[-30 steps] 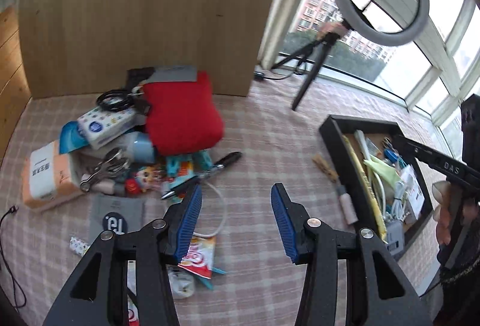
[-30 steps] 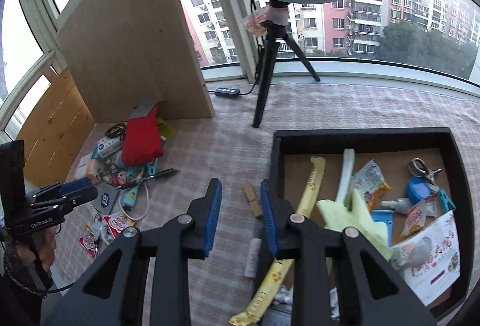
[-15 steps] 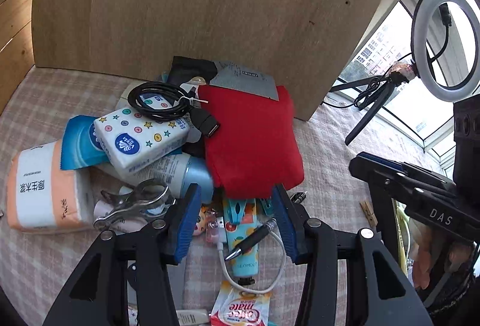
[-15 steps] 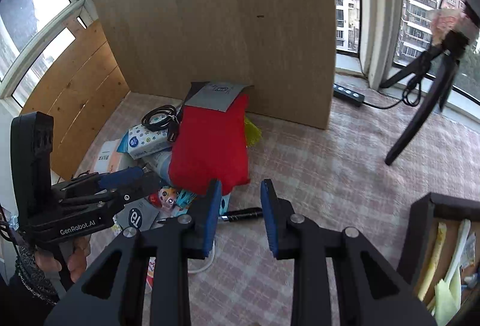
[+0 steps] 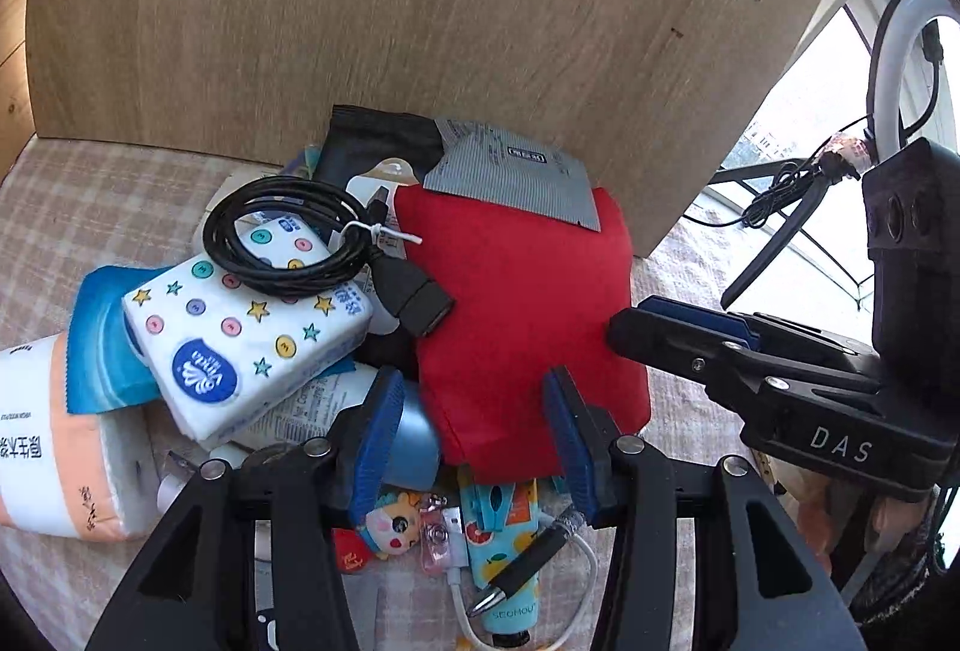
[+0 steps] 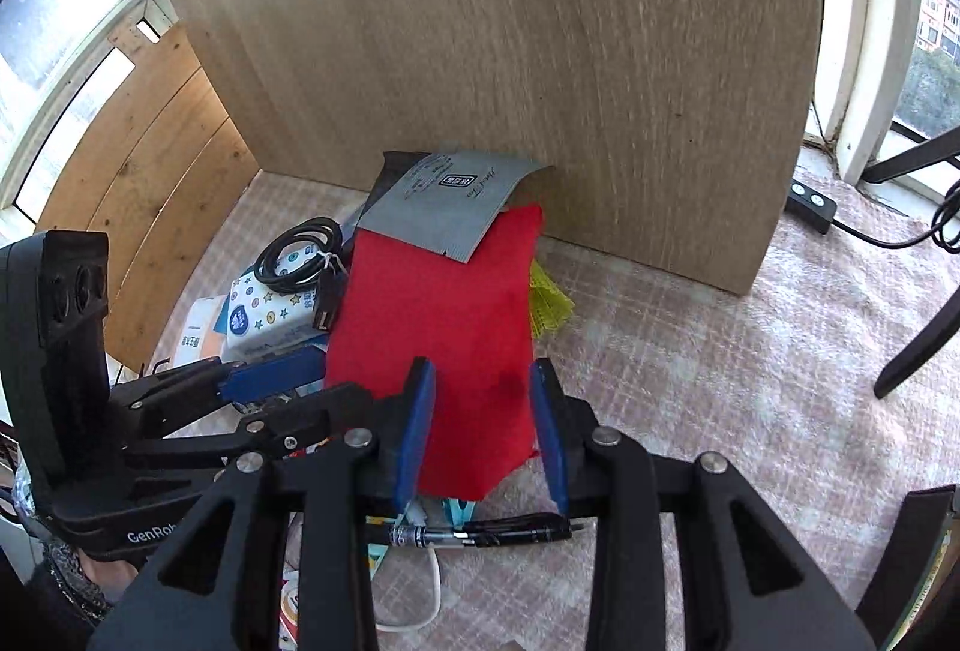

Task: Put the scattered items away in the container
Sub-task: 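Move both open grippers toward the red pouch on the pile, then close the right gripper on the red pouch and lift it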

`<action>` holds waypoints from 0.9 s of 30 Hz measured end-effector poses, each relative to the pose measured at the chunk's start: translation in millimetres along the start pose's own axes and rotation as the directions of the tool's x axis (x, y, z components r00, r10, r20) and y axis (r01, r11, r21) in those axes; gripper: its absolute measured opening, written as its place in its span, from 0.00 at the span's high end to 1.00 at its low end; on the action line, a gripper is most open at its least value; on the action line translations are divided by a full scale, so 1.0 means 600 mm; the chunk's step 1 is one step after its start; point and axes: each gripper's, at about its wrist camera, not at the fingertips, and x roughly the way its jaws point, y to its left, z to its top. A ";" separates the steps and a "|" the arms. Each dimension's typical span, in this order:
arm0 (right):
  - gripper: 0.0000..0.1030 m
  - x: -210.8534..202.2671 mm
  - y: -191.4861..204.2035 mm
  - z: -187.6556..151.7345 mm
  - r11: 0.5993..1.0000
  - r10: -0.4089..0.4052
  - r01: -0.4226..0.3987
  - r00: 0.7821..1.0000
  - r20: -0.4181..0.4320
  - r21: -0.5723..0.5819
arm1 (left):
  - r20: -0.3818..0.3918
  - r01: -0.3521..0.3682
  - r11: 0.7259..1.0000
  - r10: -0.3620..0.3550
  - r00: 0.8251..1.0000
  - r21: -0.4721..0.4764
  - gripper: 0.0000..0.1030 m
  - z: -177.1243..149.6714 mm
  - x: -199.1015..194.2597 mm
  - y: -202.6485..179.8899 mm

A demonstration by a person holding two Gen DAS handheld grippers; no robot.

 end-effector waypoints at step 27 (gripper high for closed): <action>0.64 0.005 -0.028 -0.043 0.986 0.125 -0.122 0.992 -0.015 0.117 | -0.031 0.090 0.996 -0.089 0.996 0.024 0.54 -0.014 0.016 -0.024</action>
